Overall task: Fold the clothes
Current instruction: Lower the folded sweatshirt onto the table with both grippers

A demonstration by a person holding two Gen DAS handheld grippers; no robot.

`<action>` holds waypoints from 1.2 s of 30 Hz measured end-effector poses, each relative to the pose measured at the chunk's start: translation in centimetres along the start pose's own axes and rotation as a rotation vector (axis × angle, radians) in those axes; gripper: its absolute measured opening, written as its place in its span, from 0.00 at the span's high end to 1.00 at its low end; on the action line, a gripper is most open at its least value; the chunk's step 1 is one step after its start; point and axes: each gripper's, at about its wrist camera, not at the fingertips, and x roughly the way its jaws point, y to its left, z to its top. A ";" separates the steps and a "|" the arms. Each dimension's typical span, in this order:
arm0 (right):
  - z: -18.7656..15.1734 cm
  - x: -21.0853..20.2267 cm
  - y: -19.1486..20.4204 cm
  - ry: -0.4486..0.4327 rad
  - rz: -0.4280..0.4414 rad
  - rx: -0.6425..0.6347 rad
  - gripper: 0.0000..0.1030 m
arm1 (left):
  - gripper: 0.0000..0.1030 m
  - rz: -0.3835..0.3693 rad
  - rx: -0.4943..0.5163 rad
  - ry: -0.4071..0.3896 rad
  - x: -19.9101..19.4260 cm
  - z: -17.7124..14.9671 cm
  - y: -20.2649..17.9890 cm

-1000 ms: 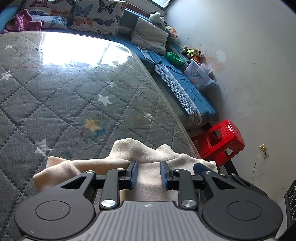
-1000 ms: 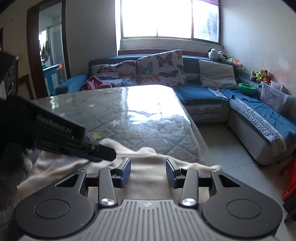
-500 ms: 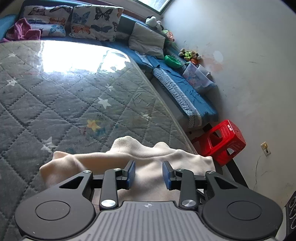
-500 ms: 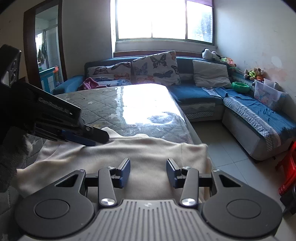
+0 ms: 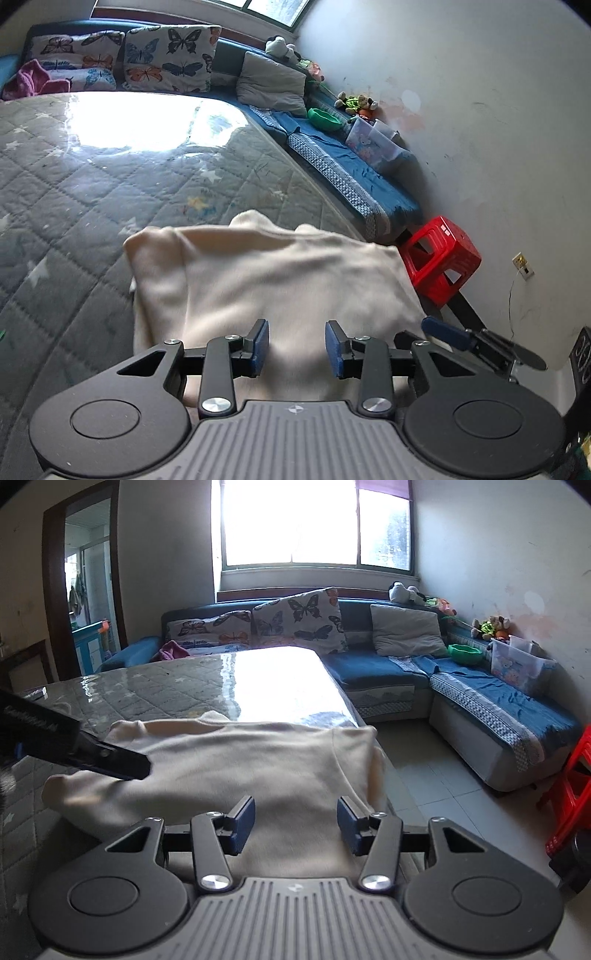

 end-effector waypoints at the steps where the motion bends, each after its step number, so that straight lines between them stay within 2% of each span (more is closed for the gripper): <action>1: -0.3 -0.2 -0.1 0.001 -0.003 0.003 0.51 | 0.64 0.002 0.010 -0.004 -0.3 -0.4 -0.1; 12: -2.7 -1.9 -1.5 0.010 -0.025 0.046 0.51 | 0.64 0.025 0.015 -0.006 -2.2 -3.2 1.1; 19: -2.4 -2.6 -1.3 -0.002 -0.025 0.037 0.51 | 0.64 0.023 0.026 -0.022 -3.5 -3.7 1.3; 27: -2.4 -2.1 -1.0 -0.002 -0.020 0.043 0.51 | 0.62 0.012 0.062 -0.078 -5.1 -3.6 0.5; 30: -2.7 -2.0 -1.0 0.006 -0.021 0.044 0.51 | 0.62 0.049 0.037 -0.075 -4.7 -3.7 1.3; 36: -2.6 -1.9 -1.0 0.014 -0.023 0.037 0.51 | 0.62 0.047 -0.017 -0.047 -4.4 -4.0 2.7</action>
